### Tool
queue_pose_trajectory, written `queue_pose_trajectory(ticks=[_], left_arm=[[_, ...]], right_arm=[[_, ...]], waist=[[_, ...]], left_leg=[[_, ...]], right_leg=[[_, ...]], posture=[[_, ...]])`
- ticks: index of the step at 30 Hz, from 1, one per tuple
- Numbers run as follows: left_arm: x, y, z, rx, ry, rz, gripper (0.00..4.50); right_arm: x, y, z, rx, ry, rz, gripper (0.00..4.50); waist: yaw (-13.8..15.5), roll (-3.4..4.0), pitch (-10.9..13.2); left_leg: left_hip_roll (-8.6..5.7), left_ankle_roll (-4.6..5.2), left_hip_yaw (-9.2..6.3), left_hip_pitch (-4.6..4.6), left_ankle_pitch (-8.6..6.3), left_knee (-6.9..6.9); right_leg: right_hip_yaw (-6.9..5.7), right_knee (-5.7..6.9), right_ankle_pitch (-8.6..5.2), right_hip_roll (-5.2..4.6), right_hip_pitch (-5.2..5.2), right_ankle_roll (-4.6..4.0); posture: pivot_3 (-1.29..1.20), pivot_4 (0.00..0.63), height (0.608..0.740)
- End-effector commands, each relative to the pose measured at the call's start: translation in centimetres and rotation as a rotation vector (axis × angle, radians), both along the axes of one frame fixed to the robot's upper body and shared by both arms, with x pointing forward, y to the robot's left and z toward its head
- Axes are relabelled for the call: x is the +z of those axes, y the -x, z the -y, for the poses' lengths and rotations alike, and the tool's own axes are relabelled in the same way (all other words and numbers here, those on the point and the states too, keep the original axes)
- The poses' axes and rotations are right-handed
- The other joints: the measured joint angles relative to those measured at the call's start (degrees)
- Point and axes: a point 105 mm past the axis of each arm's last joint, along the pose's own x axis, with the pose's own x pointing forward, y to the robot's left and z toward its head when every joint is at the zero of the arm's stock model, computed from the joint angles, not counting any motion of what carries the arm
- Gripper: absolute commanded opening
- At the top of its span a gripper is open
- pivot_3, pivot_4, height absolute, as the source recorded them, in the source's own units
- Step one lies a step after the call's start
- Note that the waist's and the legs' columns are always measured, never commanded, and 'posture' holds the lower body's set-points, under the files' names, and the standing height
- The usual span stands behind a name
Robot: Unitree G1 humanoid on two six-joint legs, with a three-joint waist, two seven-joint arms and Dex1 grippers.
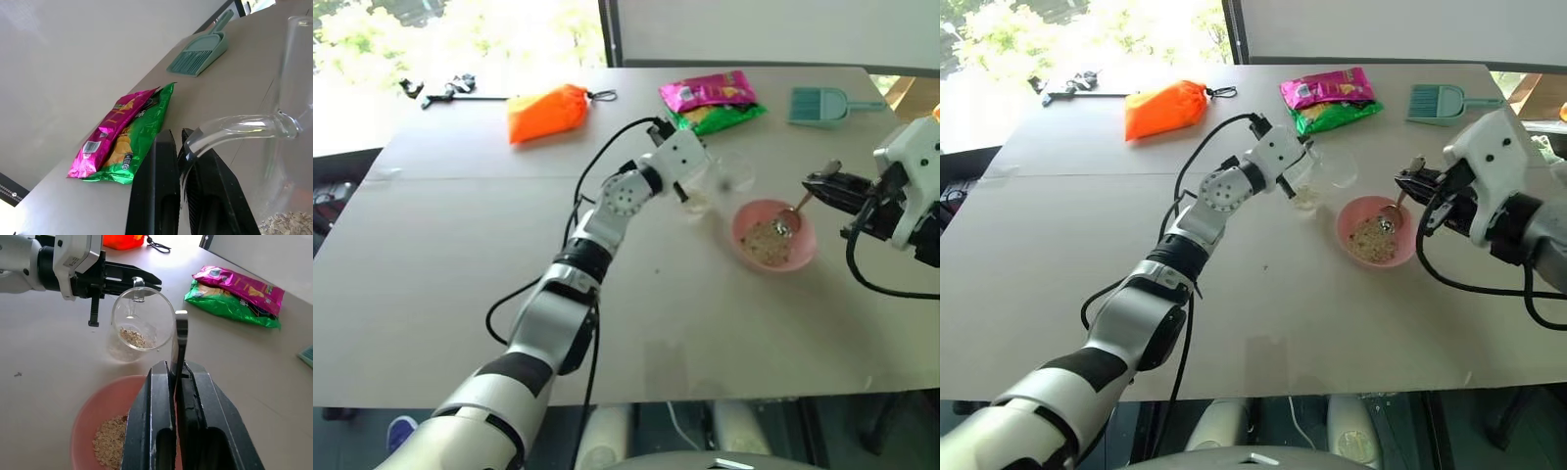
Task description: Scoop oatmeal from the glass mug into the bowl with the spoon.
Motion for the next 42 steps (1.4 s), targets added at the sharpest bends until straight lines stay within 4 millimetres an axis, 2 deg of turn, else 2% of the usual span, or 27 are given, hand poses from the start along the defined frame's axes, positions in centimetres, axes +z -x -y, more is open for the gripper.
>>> queue_pose_trajectory(ticks=[1, 3, 4, 5, 9, 13, 15, 17, 29, 31, 34, 36, 38, 40, 42], left_arm=[[2.7, 0.4, -0.8, 0.002, 0.137, 0.014, 0.04], [2.6, 0.5, -1.9, 0.028, 0.180, -0.007, 0.04], [2.6, 0.6, -2.3, 0.036, 0.189, -0.012, 0.04], [2.5, 0.7, -2.5, 0.041, 0.191, -0.014, 0.04], [2.3, 1.1, -3.2, 0.070, 0.203, -0.033, 0.04], [2.3, 1.5, -3.3, 0.079, 0.225, -0.045, 0.04], [2.7, 1.9, -3.4, 0.089, 0.254, -0.048, 0.04], [3.0, 2.2, -3.5, 0.098, 0.273, -0.046, 0.04], [3.9, 4.3, -4.9, 0.139, 0.364, -0.026, 0.04], [3.9, 4.4, -5.2, 0.153, 0.379, -0.028, 0.04], [3.9, 4.6, -5.5, 0.164, 0.383, -0.023, 0.04], [3.8, 4.6, -5.6, 0.168, 0.384, -0.026, 0.04], [3.4, 4.5, -5.7, 0.174, 0.385, -0.038, 0.04], [3.1, 4.4, -5.7, 0.179, 0.386, -0.046, 0.00], [2.9, 4.4, -5.9, 0.189, 0.413, -0.063, 0.00]], right_arm=[[3.1, -0.2, 1.1, -0.028, -0.219, 0.065, 0.00], [6.6, -1.0, 2.7, -0.018, -0.608, 0.042, 0.00], [7.6, -1.0, 3.1, -0.001, -0.721, 0.025, 0.00], [8.5, -0.9, 2.8, 0.038, -0.788, 0.017, 0.00], [10.2, -1.5, 0.6, 0.112, -0.917, -0.047, 0.00], [10.2, -2.1, -1.5, 0.150, -0.922, -0.093, 0.00], [9.4, -2.7, -3.0, 0.163, -0.897, -0.123, 0.00], [8.8, -3.2, -3.7, 0.165, -0.882, -0.141, 0.00], [6.9, -5.2, -4.6, 0.158, -0.811, -0.174, 0.00], [6.8, -5.4, -4.8, 0.167, -0.844, -0.200, 0.00], [6.1, -6.1, -5.1, 0.141, -0.784, -0.195, 0.00], [5.5, -6.4, -5.7, 0.132, -0.735, -0.196, 0.00], [4.4, -6.3, -7.2, 0.159, -0.641, -0.198, 0.00], [3.9, -5.7, -8.9, 0.236, -0.577, -0.201, 0.75], [3.9, -5.6, -9.8, 0.269, -0.569, -0.191, 1.53]], waist=[[0.01, -0.01, 0.00], [-0.44, -0.09, 0.04], [-0.47, -0.05, 0.04], [-0.48, -0.05, 0.04], [-0.51, -0.02, 0.02], [-0.25, -0.02, 0.02], [-0.18, -0.02, 0.02], [-0.16, -0.02, 0.02], [-0.32, 0.00, 0.01], [-0.34, 0.00, 0.01], [-0.36, 0.00, 0.00], [-0.36, 0.00, 0.00], [-0.35, 0.00, 0.00], [-0.49, 0.01, 0.00], [-0.48, 0.01, 0.00]], left_leg=[[0.01, 0.00, -0.03, 0.02, 0.00, 0.00], [0.01, 0.00, -0.03, 0.03, 0.00, 0.01], [0.03, 0.00, 0.01, 0.03, 0.00, 0.02], [-0.02, 0.00, 0.08, 0.06, 0.01, 0.02], [0.08, 0.00, -0.02, 0.08, 0.01, -0.07], [0.03, 0.00, -0.04, -0.03, 0.01, 0.02], [0.00, 0.00, -0.03, -0.02, 0.01, 0.03], [0.01, 0.00, -0.07, -0.01, 0.01, 0.02], [0.01, 0.00, -0.07, 0.02, 0.01, 0.01], [0.01, 0.00, -0.06, 0.02, 0.01, 0.01], [0.01, 0.00, -0.05, 0.04, 0.01, 0.02], [0.01, 0.00, -0.05, 0.05, 0.01, 0.01], [0.01, 0.00, -0.06, 0.05, 0.01, 0.02], [0.01, 0.00, -0.05, 0.05, 0.01, 0.01], [0.01, 0.00, -0.05, 0.07, 0.01, 0.00]], right_leg=[[-0.02, 0.00, 0.00, 0.01, 0.01, 0.00], [-0.02, 0.01, 0.00, 0.02, 0.03, 0.00], [0.02, 0.00, 0.00, 0.01, 0.04, 0.00], [0.09, 0.04, 0.00, -0.05, 0.04, 0.00], [0.00, 0.01, 0.00, 0.04, 0.05, 0.00], [-0.02, 0.00, 0.01, -0.01, 0.05, 0.00], [0.00, 0.00, 0.01, -0.04, 0.05, 0.00], [-0.03, 0.01, 0.00, -0.02, 0.05, 0.00], [-0.02, 0.03, 0.00, 0.00, 0.05, 0.00], [-0.02, 0.03, 0.00, 0.00, 0.05, 0.00], [-0.01, 0.05, 0.00, 0.00, 0.05, 0.00], [0.00, 0.06, 0.00, 0.00, 0.05, 0.00], [-0.01, 0.05, 0.00, 0.00, 0.05, 0.00], [0.00, 0.04, 0.00, 0.00, 0.05, 0.00], [0.00, 0.05, 0.00, 0.01, 0.04, 0.00]], posture=[[0.00, 0.150, 0.740], [0.00, 0.150, 0.740], [0.00, 0.150, 0.740], [0.00, 0.150, 0.740], [0.00, 0.150, 0.740], [0.00, 0.150, 0.740], [0.00, 0.150, 0.740], [0.00, 0.150, 0.740], [0.00, 0.150, 0.740], [0.00, 0.150, 0.740], [0.00, 0.150, 0.740], [0.00, 0.150, 0.740], [0.00, 0.150, 0.740], [0.00, 0.150, 0.740], [0.00, 0.150, 0.740]])
